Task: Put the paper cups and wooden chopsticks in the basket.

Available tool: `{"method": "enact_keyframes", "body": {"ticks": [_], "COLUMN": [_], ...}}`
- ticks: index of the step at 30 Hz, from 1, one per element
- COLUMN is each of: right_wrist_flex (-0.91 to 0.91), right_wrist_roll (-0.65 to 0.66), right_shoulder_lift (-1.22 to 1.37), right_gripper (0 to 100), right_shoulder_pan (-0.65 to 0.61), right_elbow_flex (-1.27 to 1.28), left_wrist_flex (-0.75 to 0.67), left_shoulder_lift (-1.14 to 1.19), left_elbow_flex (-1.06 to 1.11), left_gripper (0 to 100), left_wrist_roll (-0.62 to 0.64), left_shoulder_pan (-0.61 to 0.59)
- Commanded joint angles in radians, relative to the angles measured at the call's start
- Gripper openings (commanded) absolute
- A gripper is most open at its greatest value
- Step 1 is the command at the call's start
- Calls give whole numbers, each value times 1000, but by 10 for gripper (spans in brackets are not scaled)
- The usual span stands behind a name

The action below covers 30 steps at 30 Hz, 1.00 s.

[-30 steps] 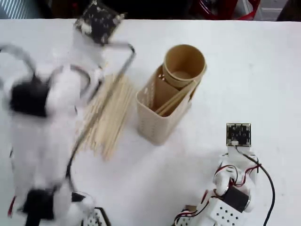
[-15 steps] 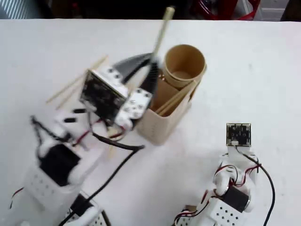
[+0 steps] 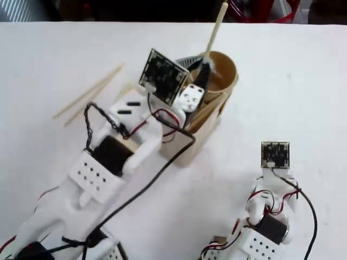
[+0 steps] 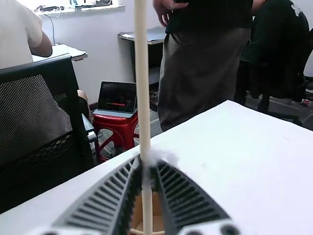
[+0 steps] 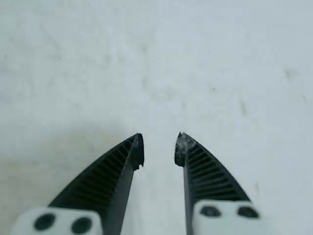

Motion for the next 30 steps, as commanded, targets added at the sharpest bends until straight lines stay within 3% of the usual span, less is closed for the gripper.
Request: {"method": "enact_keyframes", "body": {"ticks": [1, 4, 9, 18, 23, 30], "right_wrist_flex": [-18, -18, -18, -18, -18, -18], "right_wrist_roll": [6, 6, 6, 6, 6, 6], "right_shoulder_lift": [-8, -8, -8, -8, -8, -8], "right_gripper": [114, 114, 114, 114, 114, 114], "right_shoulder_pan": [10, 10, 10, 10, 10, 10], "right_elbow_flex": [9, 9, 9, 9, 9, 9], "left_wrist_flex": [-20, 3, 80, 118, 252, 324], "left_shoulder_lift": [7, 1, 1, -38, -104, 180], "left_elbow_flex": [-51, -52, -60, -61, -124, -259], "left_gripper": [24, 30, 121, 102, 102, 104], "left_wrist_roll": [12, 12, 12, 11, 3, -233], "left_shoulder_pan": [-25, -35, -35, -122, -308, -704]}}
